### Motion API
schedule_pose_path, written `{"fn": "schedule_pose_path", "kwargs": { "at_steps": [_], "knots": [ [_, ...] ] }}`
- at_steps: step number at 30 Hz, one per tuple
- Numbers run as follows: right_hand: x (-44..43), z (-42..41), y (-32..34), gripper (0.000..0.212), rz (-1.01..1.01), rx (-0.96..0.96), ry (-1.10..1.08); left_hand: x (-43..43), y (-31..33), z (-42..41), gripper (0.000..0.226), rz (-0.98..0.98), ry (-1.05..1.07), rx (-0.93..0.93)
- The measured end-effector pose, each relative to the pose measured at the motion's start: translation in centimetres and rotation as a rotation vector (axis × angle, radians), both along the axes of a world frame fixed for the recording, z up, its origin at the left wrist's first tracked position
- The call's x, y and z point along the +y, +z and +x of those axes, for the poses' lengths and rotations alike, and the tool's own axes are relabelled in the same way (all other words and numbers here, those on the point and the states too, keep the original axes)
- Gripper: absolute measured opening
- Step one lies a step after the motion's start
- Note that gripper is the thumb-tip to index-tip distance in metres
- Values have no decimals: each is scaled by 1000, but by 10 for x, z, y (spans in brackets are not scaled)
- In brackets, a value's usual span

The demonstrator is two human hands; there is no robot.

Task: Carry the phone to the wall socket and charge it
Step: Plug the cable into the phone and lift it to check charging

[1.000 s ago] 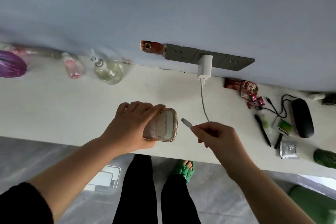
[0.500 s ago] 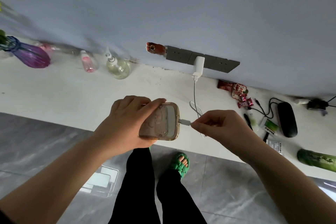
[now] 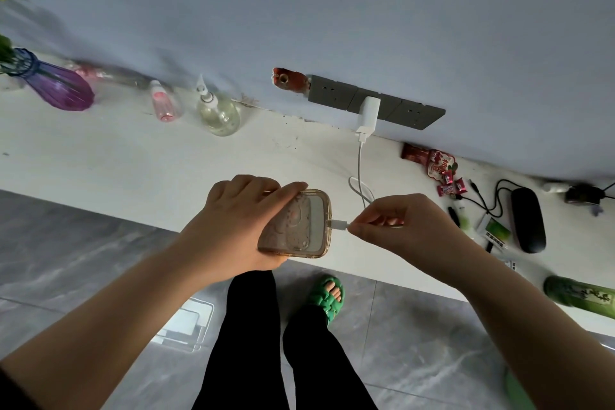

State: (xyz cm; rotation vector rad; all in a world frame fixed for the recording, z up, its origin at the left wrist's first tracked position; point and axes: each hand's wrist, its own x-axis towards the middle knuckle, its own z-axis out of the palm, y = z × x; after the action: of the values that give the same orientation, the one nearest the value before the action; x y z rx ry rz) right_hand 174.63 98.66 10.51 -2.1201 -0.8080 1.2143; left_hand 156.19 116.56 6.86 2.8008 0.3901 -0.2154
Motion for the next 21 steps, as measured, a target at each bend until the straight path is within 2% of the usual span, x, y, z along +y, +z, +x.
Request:
{"fn": "schedule_pose_path", "kwargs": {
  "at_steps": [21],
  "knots": [
    [9, 4, -15, 9, -63, 75, -11, 4, 0, 10, 90, 75, -64, 85]
  ]
}}
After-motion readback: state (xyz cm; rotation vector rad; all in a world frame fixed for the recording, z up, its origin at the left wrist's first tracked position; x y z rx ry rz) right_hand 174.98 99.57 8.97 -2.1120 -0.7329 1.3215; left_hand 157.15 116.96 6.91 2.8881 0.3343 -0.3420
